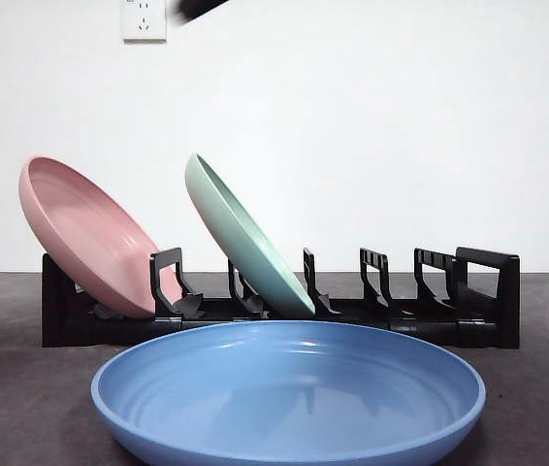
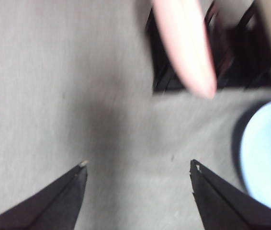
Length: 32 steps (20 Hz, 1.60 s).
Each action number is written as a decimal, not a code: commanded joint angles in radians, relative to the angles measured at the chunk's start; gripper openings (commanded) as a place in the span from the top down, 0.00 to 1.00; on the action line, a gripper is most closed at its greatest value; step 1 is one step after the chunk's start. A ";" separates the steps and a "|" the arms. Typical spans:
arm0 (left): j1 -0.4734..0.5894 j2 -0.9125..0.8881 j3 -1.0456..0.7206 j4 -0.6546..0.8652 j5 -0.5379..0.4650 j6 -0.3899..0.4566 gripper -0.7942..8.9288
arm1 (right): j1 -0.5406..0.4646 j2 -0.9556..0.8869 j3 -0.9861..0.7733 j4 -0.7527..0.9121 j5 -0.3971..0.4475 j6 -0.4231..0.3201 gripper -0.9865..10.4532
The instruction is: Place the plate
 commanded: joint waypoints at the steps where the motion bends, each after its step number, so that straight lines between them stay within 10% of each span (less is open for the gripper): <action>1: -0.013 0.044 0.072 0.031 0.006 -0.036 0.57 | -0.051 -0.068 0.019 -0.048 0.066 0.018 0.70; 11: -0.097 0.500 0.438 0.008 0.002 -0.129 0.57 | -0.353 -0.290 0.019 -0.232 0.088 0.070 0.70; 24: -0.132 0.903 0.570 0.078 -0.094 -0.135 0.64 | -0.363 -0.301 0.019 -0.232 0.089 0.070 0.70; 32: -0.132 0.904 0.577 0.112 -0.094 -0.128 0.90 | -0.363 -0.301 0.019 -0.232 0.097 0.070 0.70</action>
